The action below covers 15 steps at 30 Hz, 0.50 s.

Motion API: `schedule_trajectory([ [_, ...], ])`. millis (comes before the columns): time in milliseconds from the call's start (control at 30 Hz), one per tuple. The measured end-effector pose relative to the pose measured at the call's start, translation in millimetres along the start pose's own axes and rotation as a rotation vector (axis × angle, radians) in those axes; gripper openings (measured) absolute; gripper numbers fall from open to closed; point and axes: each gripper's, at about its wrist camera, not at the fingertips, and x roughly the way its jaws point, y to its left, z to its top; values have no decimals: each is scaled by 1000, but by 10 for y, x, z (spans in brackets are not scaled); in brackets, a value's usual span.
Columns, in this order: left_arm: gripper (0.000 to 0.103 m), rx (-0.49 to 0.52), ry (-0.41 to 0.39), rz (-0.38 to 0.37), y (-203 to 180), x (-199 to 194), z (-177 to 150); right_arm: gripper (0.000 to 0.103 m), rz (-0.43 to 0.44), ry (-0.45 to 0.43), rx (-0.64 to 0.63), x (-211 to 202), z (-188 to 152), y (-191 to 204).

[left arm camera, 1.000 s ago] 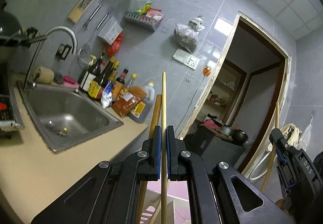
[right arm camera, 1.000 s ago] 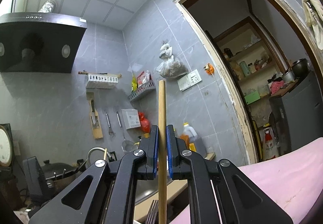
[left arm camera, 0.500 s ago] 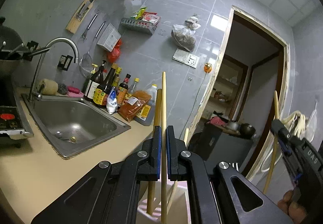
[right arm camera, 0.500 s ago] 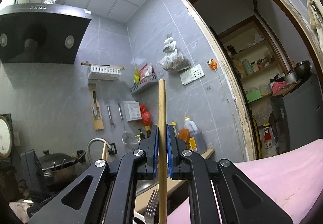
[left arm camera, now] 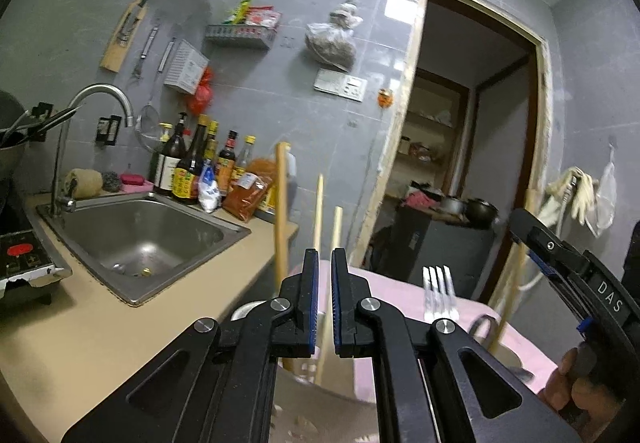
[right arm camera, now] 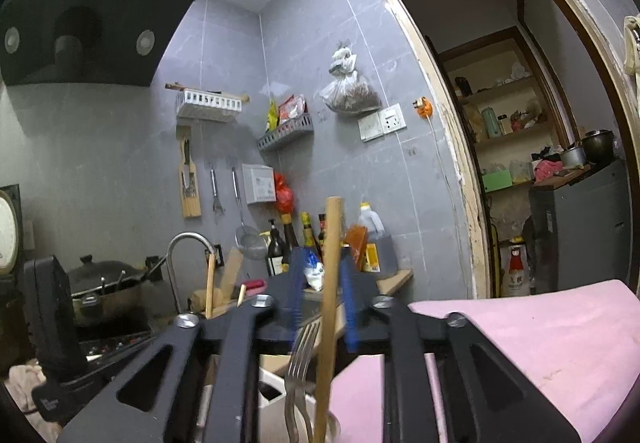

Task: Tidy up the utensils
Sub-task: 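Open both tools to release the chopsticks into the caddy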

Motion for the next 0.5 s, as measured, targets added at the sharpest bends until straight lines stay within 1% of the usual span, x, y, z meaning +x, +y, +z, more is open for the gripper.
schedule_trajectory([
  [100,7,16,26,-34,-39,-14,-1,32,-5,11,-8,-60,6,-4],
  [167,11,21,41,-53,-64,-26,6,38,-14,16,-19,-114,18,-2],
  [200,13,23,48,-64,-84,-33,10,43,-16,15,-21,-146,26,-4],
  [233,20,24,52,-74,-105,-46,15,48,-19,14,-24,-183,37,-4],
  [267,31,22,52,-82,-114,-62,22,49,-24,11,-28,-223,53,-5],
  [333,37,11,46,-109,-150,-121,40,53,-39,11,-37,-303,86,-15],
  [367,39,11,45,-116,-175,-145,55,56,-48,13,-40,-348,106,-27],
  [400,40,19,44,-121,-211,-171,72,65,-60,15,-40,-399,127,-44],
  [433,43,29,40,-123,-255,-202,88,77,-73,18,-40,-455,145,-64],
  [467,51,37,36,-124,-284,-229,102,81,-83,20,-40,-503,159,-83],
  [500,56,46,30,-125,-340,-267,113,84,-91,24,-40,-557,172,-105],
])
